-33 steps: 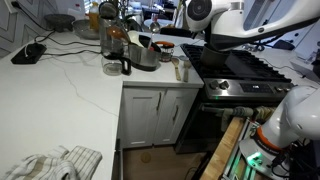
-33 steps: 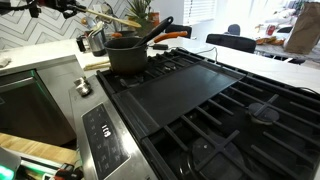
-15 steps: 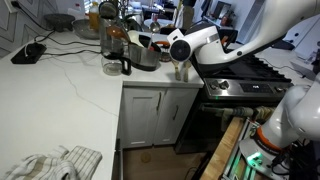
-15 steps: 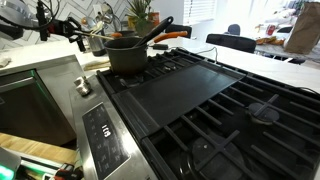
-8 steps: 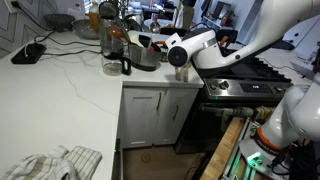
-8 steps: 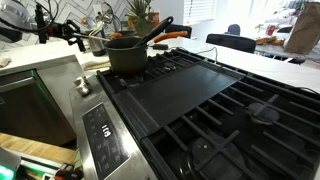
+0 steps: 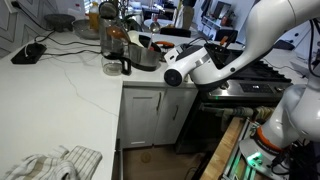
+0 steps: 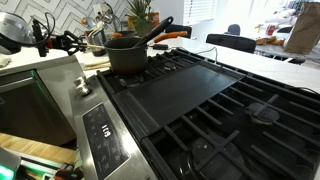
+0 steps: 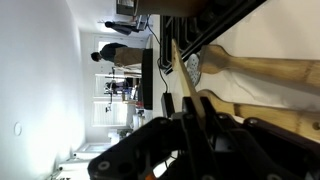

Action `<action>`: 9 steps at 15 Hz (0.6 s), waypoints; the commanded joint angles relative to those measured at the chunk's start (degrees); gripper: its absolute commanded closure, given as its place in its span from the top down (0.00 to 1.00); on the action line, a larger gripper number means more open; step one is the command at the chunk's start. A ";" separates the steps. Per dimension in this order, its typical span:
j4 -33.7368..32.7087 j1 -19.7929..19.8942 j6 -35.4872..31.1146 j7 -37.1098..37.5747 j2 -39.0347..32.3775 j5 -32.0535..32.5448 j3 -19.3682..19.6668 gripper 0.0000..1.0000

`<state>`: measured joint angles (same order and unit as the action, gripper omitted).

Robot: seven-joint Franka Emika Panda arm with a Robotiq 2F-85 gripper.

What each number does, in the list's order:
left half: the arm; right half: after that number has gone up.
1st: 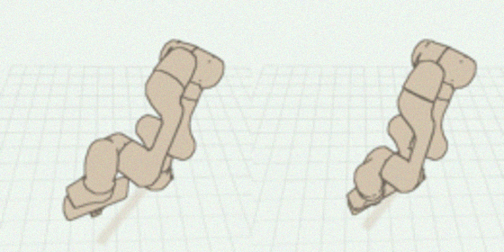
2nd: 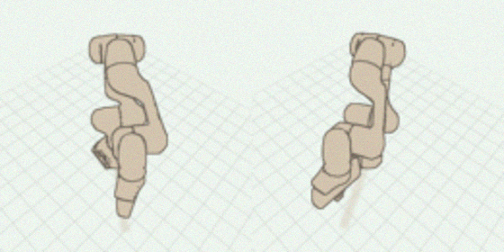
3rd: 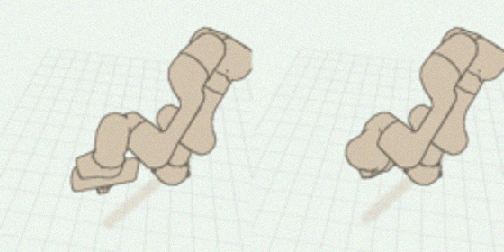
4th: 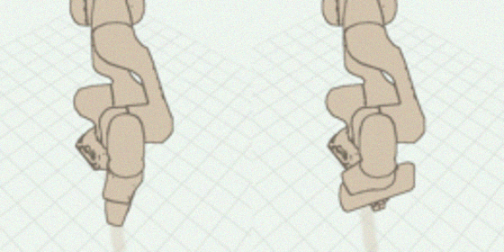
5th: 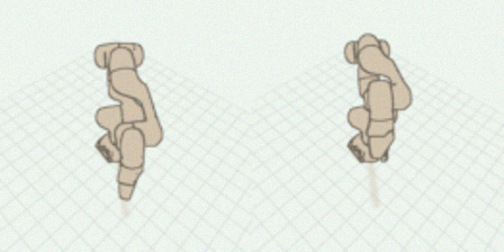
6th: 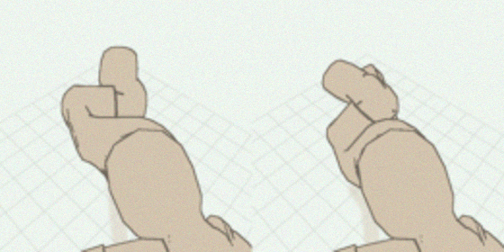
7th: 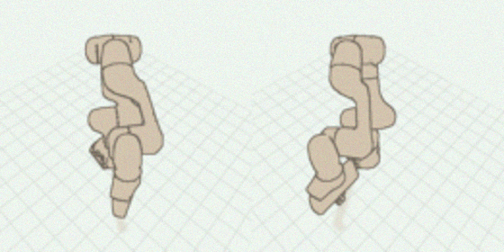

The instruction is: Remove the wooden ladle from the pot and put it between the wooden spatulas on the counter top

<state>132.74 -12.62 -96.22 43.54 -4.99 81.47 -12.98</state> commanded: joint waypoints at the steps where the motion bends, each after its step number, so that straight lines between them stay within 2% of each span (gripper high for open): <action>1: 1.00 -0.01 0.33 6.75 -3.52 5.13 0.38 0.03; 9: 1.09 0.60 -1.80 11.89 -8.36 8.59 0.45 0.03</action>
<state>133.42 -12.51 -96.70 53.56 -11.98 87.99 -12.77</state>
